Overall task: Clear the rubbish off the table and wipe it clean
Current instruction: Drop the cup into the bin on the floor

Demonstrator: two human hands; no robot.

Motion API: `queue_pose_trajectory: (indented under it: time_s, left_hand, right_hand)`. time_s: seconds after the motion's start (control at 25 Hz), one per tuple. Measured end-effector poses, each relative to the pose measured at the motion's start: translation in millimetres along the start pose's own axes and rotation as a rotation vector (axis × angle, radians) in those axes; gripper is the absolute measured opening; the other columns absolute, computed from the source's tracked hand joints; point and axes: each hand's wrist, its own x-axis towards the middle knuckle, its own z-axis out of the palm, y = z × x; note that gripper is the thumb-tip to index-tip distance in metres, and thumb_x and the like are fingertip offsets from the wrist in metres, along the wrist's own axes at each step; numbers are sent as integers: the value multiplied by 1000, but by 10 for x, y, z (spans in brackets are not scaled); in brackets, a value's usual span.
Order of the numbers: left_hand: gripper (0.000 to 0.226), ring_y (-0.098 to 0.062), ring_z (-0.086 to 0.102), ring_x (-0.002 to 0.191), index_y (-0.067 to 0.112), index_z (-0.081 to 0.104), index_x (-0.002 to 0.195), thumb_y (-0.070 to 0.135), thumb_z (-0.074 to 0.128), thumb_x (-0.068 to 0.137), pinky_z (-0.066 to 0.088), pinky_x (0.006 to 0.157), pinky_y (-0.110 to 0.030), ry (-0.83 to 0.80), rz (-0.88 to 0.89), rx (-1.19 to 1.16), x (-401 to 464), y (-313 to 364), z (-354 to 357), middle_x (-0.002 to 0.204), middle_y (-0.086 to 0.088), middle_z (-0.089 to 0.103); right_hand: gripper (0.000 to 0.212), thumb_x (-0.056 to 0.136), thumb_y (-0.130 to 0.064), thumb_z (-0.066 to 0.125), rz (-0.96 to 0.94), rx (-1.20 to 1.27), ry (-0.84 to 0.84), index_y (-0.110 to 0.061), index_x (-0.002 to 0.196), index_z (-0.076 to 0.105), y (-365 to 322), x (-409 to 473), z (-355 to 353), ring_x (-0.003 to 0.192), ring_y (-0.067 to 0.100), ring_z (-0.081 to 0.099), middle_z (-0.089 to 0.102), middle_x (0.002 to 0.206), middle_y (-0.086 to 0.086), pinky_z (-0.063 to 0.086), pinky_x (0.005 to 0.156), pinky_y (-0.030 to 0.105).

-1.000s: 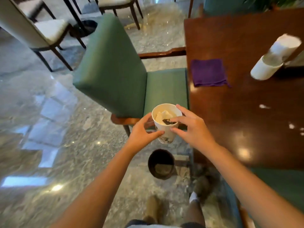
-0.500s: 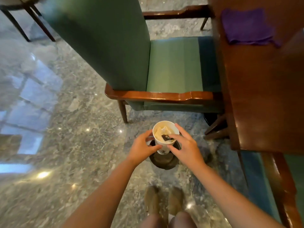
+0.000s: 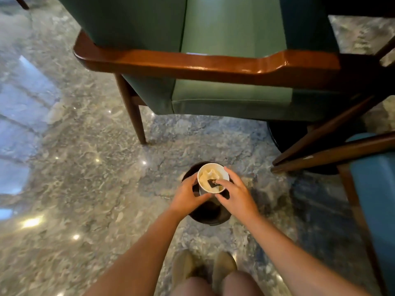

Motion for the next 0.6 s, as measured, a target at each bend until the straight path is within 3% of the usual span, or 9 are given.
queue_pose_trajectory:
  time_s: [0.12,0.28,0.4,0.6]
  left_hand:
    - [81,-16,42,129,20,32,143,24,77,76,34,100,-25,11,-116,137,104,-261,119,139,-2,46]
    - [57,-19,57,109,19,45,133,30,68,82,46,89,-31,21,-65,393,-32,-55,-19,127,-6,56]
    - [36,-24,59,101,16,54,121,32,57,89,49,81,-38,40,73,631,-271,686,-342,114,-5,60]
    - [32,-27,57,100,12,53,118,33,47,94,46,83,-39,89,279,849,-986,2481,-995,113,-7,59]
  right_hand:
    - [41,81,-30,67,91,-142,-76,-19,120,58,243,35,175,135,18,33,33,149,-1,42,100,35]
    - [39,81,-31,66,52,-260,-17,-14,116,62,124,3,-26,122,24,48,52,134,5,43,96,40]
    - [32,85,-31,59,36,-312,34,-14,112,62,-388,-120,-579,108,25,55,60,116,3,44,90,40]
    - [28,90,-32,47,-28,-350,49,-17,111,56,-1746,-596,-2047,106,24,54,59,111,3,45,84,38]
